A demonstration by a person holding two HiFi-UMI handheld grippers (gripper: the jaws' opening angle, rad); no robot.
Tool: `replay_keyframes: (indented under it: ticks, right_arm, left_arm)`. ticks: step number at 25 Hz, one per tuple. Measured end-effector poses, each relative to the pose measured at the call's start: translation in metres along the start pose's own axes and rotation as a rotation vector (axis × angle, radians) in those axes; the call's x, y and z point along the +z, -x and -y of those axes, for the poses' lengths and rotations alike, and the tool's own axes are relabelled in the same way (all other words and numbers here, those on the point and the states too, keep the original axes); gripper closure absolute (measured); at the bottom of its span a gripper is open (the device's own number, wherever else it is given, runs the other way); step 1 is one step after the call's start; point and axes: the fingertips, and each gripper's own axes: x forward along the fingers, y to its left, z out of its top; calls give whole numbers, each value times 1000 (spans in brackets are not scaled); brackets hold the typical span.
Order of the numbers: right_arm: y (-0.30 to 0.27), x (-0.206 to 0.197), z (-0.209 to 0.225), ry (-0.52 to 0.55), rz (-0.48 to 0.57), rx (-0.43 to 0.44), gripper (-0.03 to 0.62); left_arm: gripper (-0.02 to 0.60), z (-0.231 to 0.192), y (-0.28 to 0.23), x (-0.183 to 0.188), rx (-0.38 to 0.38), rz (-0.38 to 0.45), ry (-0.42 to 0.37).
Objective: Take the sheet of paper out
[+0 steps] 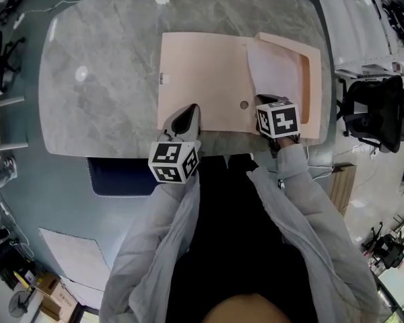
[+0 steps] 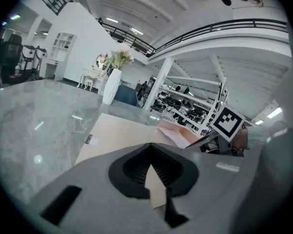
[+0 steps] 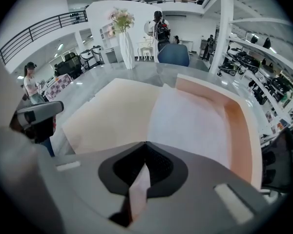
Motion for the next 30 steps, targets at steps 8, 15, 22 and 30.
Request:
replay_keyframes:
  ticks: [8, 15, 22, 30]
  right_arm:
    - [7, 7, -20, 2, 35, 85, 580]
    - [19, 16, -21, 9, 80, 139, 580]
    - [27, 24, -28, 23, 118, 219, 580]
    - [42, 42, -34, 12, 179, 306, 580]
  left_arm:
    - [581, 16, 8, 5, 18, 30, -33]
    - [581, 28, 19, 7, 89, 60, -30]
    - [581, 38, 31, 10, 163, 94, -22]
    - [581, 43, 45, 19, 221, 121, -31]
